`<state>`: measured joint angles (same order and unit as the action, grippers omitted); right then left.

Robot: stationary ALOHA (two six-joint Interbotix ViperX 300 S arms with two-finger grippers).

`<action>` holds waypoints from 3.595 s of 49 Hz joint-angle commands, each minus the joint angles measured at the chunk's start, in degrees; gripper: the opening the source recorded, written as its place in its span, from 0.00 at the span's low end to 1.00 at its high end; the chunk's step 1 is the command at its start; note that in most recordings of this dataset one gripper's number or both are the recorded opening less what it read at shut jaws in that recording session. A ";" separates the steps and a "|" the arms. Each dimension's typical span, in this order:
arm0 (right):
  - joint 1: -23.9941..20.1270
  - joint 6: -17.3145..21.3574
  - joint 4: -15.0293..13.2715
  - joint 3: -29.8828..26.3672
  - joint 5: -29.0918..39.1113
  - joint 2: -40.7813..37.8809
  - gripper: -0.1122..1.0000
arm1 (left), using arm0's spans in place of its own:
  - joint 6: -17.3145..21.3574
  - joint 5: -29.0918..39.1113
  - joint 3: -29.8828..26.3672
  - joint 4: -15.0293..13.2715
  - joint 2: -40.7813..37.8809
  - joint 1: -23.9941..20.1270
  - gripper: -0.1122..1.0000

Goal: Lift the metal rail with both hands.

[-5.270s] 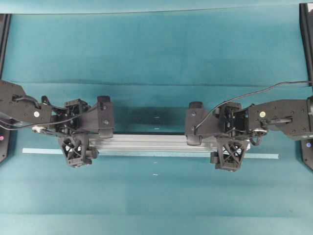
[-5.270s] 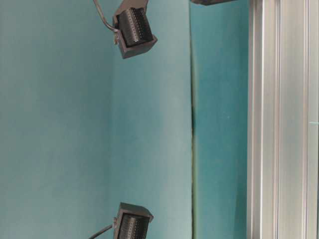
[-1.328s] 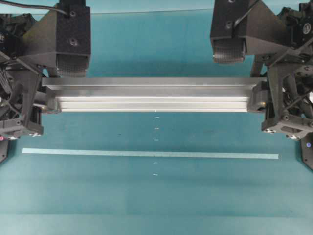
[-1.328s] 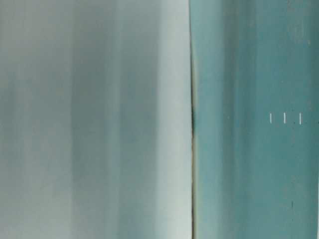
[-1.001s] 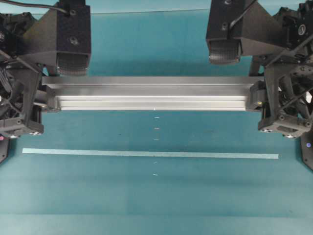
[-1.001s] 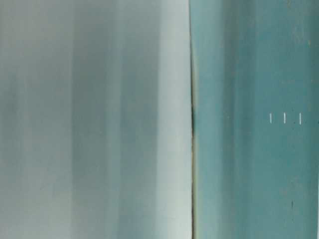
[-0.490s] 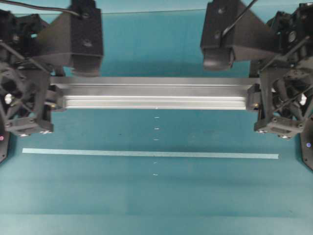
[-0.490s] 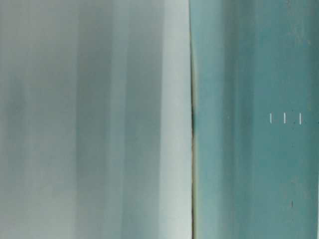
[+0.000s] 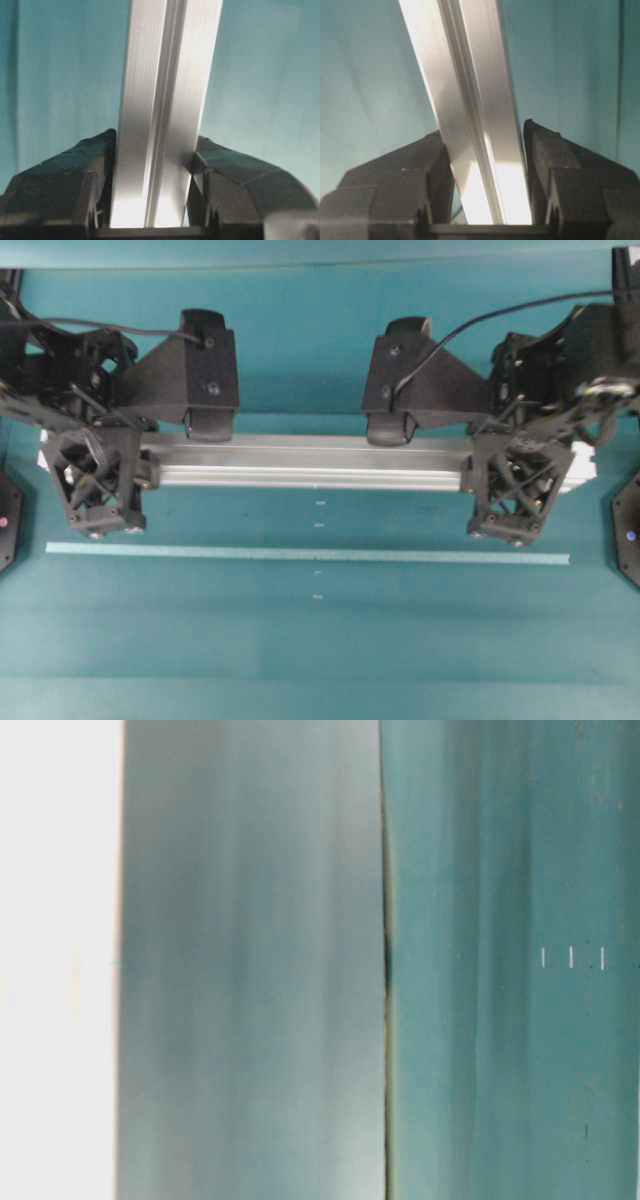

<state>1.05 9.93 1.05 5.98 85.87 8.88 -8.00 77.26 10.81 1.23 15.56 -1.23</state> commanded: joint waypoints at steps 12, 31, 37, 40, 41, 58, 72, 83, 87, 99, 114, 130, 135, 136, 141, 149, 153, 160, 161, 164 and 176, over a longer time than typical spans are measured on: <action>0.88 -0.79 -0.26 8.61 -12.48 -0.79 0.44 | -1.49 -7.82 6.86 0.09 -0.62 -0.79 0.38; 0.62 -0.97 -0.44 19.78 -27.42 -2.46 0.44 | -1.85 -24.52 20.21 0.09 -3.69 -0.18 0.38; 0.53 -0.88 -0.53 21.80 -29.53 -2.64 0.44 | -1.85 -27.42 22.41 0.09 -4.31 -0.26 0.38; 0.44 -0.79 -0.44 22.59 -30.23 -2.72 0.44 | -1.85 -28.56 23.47 0.09 -4.57 -0.35 0.38; 0.44 -0.79 -0.44 22.76 -30.41 -2.72 0.44 | -1.85 -29.00 23.73 0.09 -4.66 -0.26 0.38; -1.76 -0.79 0.09 26.81 -36.30 -4.92 0.44 | -1.93 -36.30 27.07 0.09 -8.17 -0.09 0.38; -2.20 -0.88 0.44 28.83 -40.61 -7.29 0.44 | -2.02 -38.06 28.04 0.09 -11.78 1.05 0.38; -2.20 -0.79 0.62 30.50 -42.54 -8.17 0.44 | -1.93 -42.98 28.92 0.09 -13.36 2.37 0.38; -2.37 -0.79 1.14 31.46 -43.51 -8.35 0.44 | -1.76 -43.24 29.18 0.09 -13.80 2.37 0.38; -2.46 -0.88 1.23 32.52 -46.05 -8.61 0.44 | -1.49 -43.33 29.27 0.09 -15.21 2.20 0.38; -2.37 -0.88 1.23 32.08 -47.11 -9.32 0.44 | -1.23 -43.33 29.27 0.26 -15.21 0.18 0.38; -2.46 -0.70 1.23 32.17 -47.20 -9.40 0.44 | -1.58 -44.12 29.09 0.26 -15.47 0.53 0.38; -2.64 -0.62 1.49 31.99 -47.11 -9.49 0.44 | -1.76 -44.12 29.09 0.09 -15.38 1.14 0.38; -2.55 -0.70 1.67 31.99 -47.20 -9.49 0.44 | -1.76 -44.12 29.09 0.26 -15.38 1.32 0.38; -2.64 -0.70 1.67 32.08 -47.72 -9.67 0.44 | -1.67 -43.86 29.09 0.09 -15.38 1.76 0.38; -2.64 -0.62 1.67 31.99 -48.16 -10.20 0.44 | -1.67 -43.68 29.44 0.26 -15.21 1.76 0.38; -2.64 -0.70 1.67 31.99 -48.34 -10.37 0.44 | -1.41 -43.68 29.44 0.09 -15.21 1.67 0.38; -2.64 -0.70 1.67 32.34 -48.96 -10.63 0.44 | -1.32 -44.03 29.36 0.26 -15.29 1.58 0.38; -2.55 -0.70 1.67 32.34 -48.96 -10.63 0.44 | -1.32 -44.12 29.27 0.09 -15.29 1.58 0.38; -2.46 -0.70 1.67 32.61 -48.96 -10.63 0.44 | -1.41 -44.12 29.27 0.09 -15.38 1.49 0.38; -1.58 -0.97 1.41 32.96 -49.04 -10.72 0.44 | -1.67 -44.12 29.36 0.09 -15.47 1.58 0.38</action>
<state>-1.14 8.44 2.29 39.20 37.18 -1.85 -8.53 33.57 40.78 1.67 -0.35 0.79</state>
